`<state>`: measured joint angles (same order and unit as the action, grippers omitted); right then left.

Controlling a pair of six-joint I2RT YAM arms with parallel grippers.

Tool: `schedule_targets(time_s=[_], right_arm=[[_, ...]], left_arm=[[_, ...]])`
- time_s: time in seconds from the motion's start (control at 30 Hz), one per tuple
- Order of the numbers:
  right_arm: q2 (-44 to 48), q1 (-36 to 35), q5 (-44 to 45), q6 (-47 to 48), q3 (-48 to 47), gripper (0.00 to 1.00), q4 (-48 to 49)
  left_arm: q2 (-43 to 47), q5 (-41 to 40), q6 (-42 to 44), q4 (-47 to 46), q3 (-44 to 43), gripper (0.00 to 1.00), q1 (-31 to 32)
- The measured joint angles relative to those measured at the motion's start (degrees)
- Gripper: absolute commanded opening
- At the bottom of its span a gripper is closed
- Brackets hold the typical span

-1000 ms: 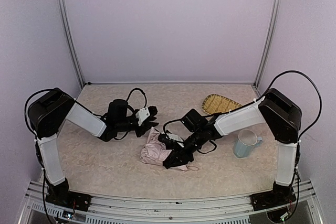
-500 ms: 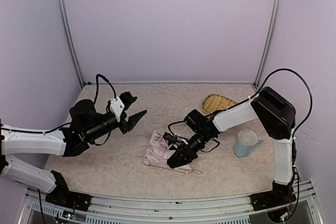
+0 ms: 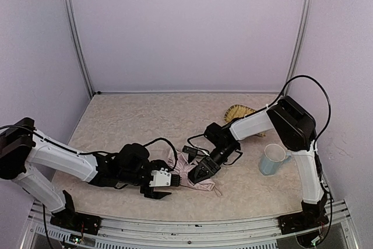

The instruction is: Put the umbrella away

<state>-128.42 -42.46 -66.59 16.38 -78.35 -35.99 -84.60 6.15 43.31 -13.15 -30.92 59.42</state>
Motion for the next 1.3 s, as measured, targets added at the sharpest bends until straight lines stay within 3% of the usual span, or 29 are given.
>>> schedule_targets(time_s=[0.17, 0.3, 0.43, 0.57, 0.67, 0.87, 0.93, 1.07, 1.23, 1.3], right_arm=[[-1.75, 1.38, -1.33, 0.22, -1.66, 0.0, -2.99], [-2.51, 1.57, -1.53, 0.68, -2.97, 0.0, -5.07], [-2.75, 1.62, -1.62, 1.38, -3.41, 0.0, -5.97], [-2.73, 1.68, -1.64, 1.31, -3.39, 0.0, -5.9], [-2.73, 1.7, -1.73, 1.09, -3.32, 0.0, -5.7], [-2.75, 1.73, -1.75, 0.37, -3.37, 0.0, -5.53], [-2.89, 1.75, -1.86, 0.24, -3.54, 0.0, -5.6], [-3.04, 1.75, -1.75, -0.22, -3.89, 0.08, -5.51], [-2.36, 3.48, -1.11, -2.47, -3.21, 0.28, -4.98], [-0.94, 4.2, 0.2, -3.56, -1.77, 0.4, -3.61]], left_arm=[[-7.17, -4.2, 5.09, -3.72, -3.45, 0.81, 0.04], [-7.15, -6.49, 7.13, -6.75, -2.01, 0.81, 0.74], [2.91, 0.5, 6.95, -2.69, -0.96, 0.84, -0.55], [9.14, 8.5, 4.57, -7.45, -0.35, 0.86, -4.63], [4.87, 11.87, 3.1, -8.22, -0.39, 0.92, -7.76], [-5.99, 11.19, 2.95, -10.05, -0.68, 0.88, -7.41], [-7.67, 9.33, 3.78, -12.09, -1.11, 0.83, -6.84], [-12.07, 4.85, 5.07, -14.38, -2.51, 0.57, -5.66], [-16.74, 1.97, 3.65, -6.23, -11.47, 0.3, -5.73], [-17.16, 2.16, 3.5, -3.72, -13.7, 0.24, -5.79]])
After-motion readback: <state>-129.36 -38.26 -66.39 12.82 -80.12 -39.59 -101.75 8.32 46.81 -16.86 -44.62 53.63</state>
